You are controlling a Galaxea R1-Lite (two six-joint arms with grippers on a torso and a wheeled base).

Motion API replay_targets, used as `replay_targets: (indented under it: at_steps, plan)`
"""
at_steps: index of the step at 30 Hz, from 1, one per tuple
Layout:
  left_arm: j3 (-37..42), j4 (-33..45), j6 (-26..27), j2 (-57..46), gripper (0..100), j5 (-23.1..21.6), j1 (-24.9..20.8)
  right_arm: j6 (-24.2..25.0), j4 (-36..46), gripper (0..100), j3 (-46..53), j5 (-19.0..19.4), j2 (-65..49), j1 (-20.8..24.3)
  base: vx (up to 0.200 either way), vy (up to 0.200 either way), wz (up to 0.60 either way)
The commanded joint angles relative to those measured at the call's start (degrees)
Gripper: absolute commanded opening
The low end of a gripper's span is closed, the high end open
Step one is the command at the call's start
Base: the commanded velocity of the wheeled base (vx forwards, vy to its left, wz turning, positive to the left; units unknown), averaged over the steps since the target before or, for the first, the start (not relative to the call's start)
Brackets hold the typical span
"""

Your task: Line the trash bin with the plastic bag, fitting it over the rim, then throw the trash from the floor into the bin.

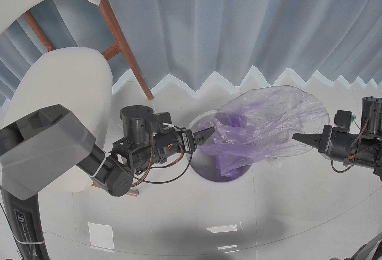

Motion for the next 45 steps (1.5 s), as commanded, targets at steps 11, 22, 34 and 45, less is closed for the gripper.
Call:
replay_targets:
  at_steps: [11, 22, 34, 45]
  plan:
    - [-8.1, -5.8, 12.1, 9.6, 100, -5.9, 0.0, 1.1, -0.1, 0, 0.3, 0.0, -2.7, 0.2, 0.0, 0.0, 0.0]
    - [-16.9, -3.4, 12.0, 13.6, 100, -5.8, -0.4, 1.1, -0.1, 0, 0.3, 0.0, -3.2, 0.1, 0.0, 0.0, 0.0]
    - [-17.7, -2.0, 11.8, 12.6, 0, -5.2, 0.0, 1.1, -0.1, 0, 1.4, 0.1, -3.1, 0.1, 0.0, 0.0, 0.0]
    - [-5.6, 16.0, 4.7, -11.4, 0, -4.5, 0.0, -0.6, -0.2, 0, -1.9, 2.5, -0.2, 0.1, 0.0, 0.0, 0.0]
